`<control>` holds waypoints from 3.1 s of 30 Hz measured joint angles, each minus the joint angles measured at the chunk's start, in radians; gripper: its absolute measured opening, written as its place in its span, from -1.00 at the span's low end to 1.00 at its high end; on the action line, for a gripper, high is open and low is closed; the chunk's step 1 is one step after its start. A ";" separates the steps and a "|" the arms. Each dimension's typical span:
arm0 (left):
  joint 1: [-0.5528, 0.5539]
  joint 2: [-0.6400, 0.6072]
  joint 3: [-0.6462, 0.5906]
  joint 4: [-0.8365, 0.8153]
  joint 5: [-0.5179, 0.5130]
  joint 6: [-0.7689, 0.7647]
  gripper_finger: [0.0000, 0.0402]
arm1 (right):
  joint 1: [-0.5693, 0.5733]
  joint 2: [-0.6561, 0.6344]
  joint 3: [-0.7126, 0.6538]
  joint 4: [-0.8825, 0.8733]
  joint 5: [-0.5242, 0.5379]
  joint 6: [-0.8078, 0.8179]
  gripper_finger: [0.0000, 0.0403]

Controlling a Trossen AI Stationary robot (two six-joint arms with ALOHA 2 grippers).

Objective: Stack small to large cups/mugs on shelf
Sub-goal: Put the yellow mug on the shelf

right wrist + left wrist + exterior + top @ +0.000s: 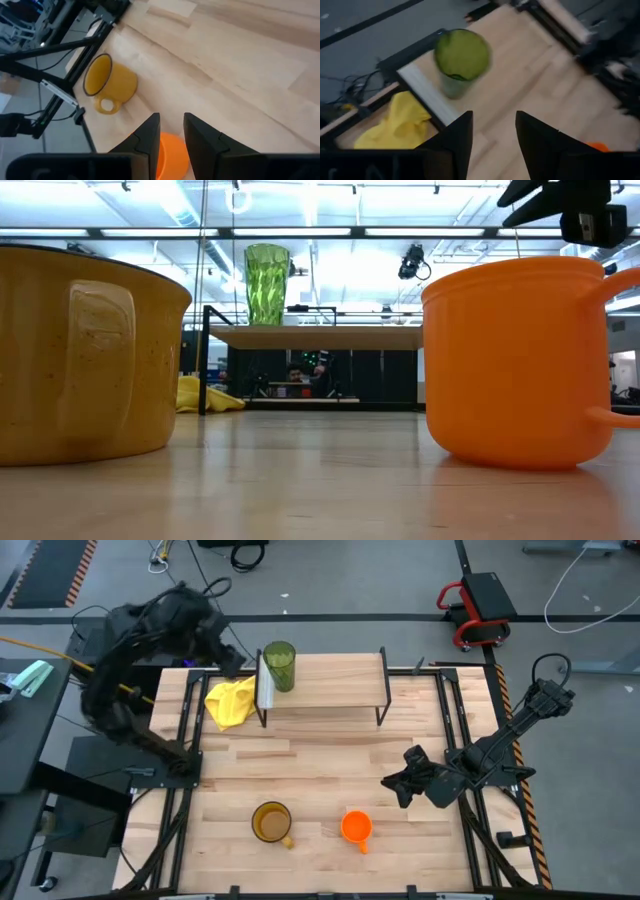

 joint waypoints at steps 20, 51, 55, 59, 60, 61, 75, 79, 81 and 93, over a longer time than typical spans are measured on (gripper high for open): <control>-0.763 -0.044 -0.002 0.000 -0.310 -0.232 -0.43 | 0.097 0.000 0.000 0.097 -0.074 0.146 -0.53; -1.096 -0.512 -1.000 0.415 -0.810 -0.869 -0.69 | 0.097 -0.002 0.000 0.110 -0.074 -0.131 -0.53; -1.094 -0.546 -1.146 0.568 -0.795 -0.923 -0.74 | 0.113 -0.029 0.000 0.107 -0.074 -0.225 -0.53; -1.094 -0.547 -1.244 0.672 -0.770 -0.977 -0.76 | 0.168 -0.083 0.000 0.095 -0.074 -0.237 -0.53; -1.095 -0.547 -1.262 0.692 -0.756 -0.991 -0.75 | 0.190 -0.097 0.000 0.082 -0.067 -0.216 -0.53; -1.097 -0.548 -1.281 0.713 -0.735 -1.002 -0.74 | 0.217 -0.109 0.000 0.063 -0.050 -0.186 -0.53; -1.281 -0.544 -1.436 0.719 -0.467 -1.395 -0.58 | 0.534 0.026 0.000 -0.059 0.300 0.419 -0.53; -1.292 -0.504 -1.443 0.697 -0.446 -1.470 -0.60 | 0.507 0.071 0.000 -0.099 0.289 0.491 -0.53; -1.296 -0.474 -1.443 0.701 -0.398 -1.492 -0.62 | 0.486 0.080 0.000 -0.106 0.279 0.493 -0.53; -1.322 -0.275 -1.443 0.924 -0.274 -1.592 -0.72 | 0.192 0.082 0.000 0.034 0.036 0.136 -0.53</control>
